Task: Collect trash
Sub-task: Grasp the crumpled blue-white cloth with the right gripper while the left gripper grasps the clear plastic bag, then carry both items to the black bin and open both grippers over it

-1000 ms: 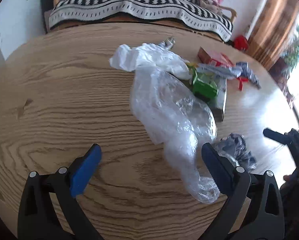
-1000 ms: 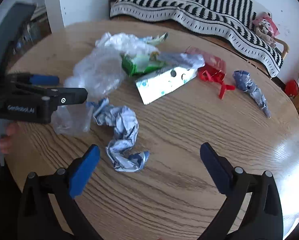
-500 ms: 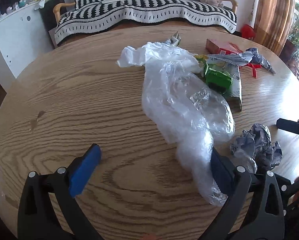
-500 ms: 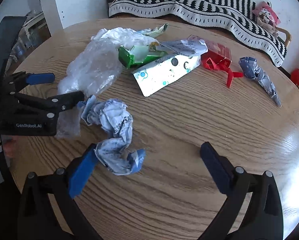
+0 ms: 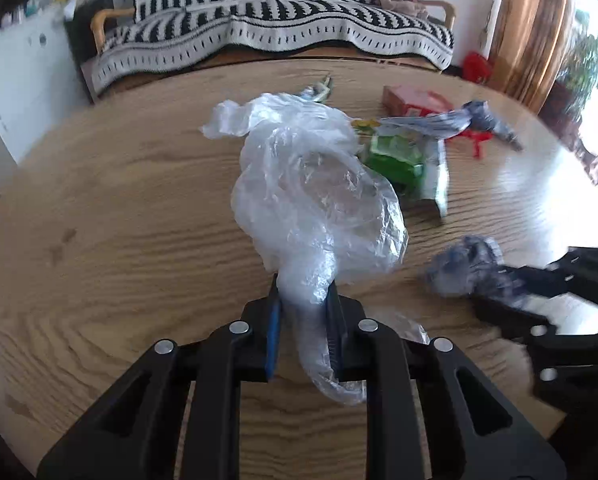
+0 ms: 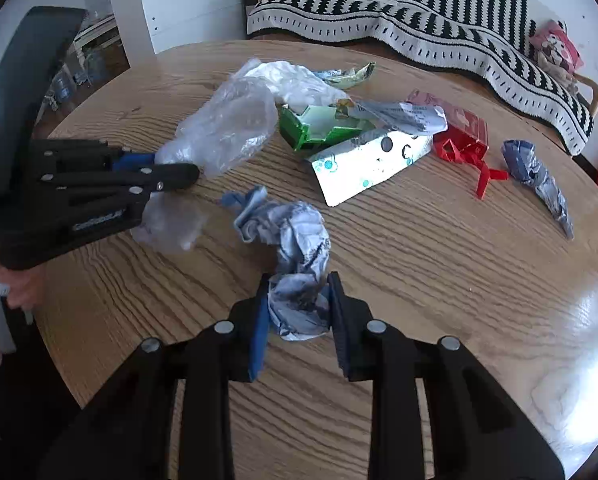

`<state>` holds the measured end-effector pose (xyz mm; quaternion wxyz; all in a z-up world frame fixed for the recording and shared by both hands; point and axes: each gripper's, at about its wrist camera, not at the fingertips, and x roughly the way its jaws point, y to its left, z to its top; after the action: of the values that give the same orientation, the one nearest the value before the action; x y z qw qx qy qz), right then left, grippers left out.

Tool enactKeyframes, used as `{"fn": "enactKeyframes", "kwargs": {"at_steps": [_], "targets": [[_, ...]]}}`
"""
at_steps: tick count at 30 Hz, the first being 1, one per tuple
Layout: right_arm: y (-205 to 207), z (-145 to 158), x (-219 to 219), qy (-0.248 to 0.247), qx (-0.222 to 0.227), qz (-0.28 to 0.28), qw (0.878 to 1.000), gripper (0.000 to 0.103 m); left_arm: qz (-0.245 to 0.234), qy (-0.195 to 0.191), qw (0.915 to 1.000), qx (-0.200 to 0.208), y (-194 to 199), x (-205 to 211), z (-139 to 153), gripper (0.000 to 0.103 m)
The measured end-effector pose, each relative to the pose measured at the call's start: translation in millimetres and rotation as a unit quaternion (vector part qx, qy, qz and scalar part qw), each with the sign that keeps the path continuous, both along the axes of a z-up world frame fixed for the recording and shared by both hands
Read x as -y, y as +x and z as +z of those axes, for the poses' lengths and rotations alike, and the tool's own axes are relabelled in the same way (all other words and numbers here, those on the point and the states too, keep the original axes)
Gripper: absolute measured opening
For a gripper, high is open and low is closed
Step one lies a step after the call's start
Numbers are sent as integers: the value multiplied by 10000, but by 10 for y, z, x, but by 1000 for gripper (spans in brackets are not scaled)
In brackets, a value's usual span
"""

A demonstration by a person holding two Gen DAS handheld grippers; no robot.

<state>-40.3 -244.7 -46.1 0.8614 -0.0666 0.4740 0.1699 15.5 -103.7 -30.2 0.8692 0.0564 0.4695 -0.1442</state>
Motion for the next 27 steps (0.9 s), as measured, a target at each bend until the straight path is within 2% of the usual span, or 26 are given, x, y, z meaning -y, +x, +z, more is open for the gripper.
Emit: {"fn": "enactKeyframes", "kwargs": {"at_steps": [2,4,14,20,27], "targets": [[4,16,22,12,6,-71,10000,27,-40,111,9998,179,-55,50,64,18],[-3,43,75,46,62,-188,9998,27,-67,66,9996,260,-95,79,123,18],[-13,109,300,154,159,-643,9977,27,-113,-119,9997,196,-117,114,163,18],[-36,296,530,232,645,-1202,9904,27,-117,-170,9995,219,-119,107,172,18],[-18,301,651,363,578,-1332,9887,27,-120,-187,9994,261,-130,126,201,18]]}}
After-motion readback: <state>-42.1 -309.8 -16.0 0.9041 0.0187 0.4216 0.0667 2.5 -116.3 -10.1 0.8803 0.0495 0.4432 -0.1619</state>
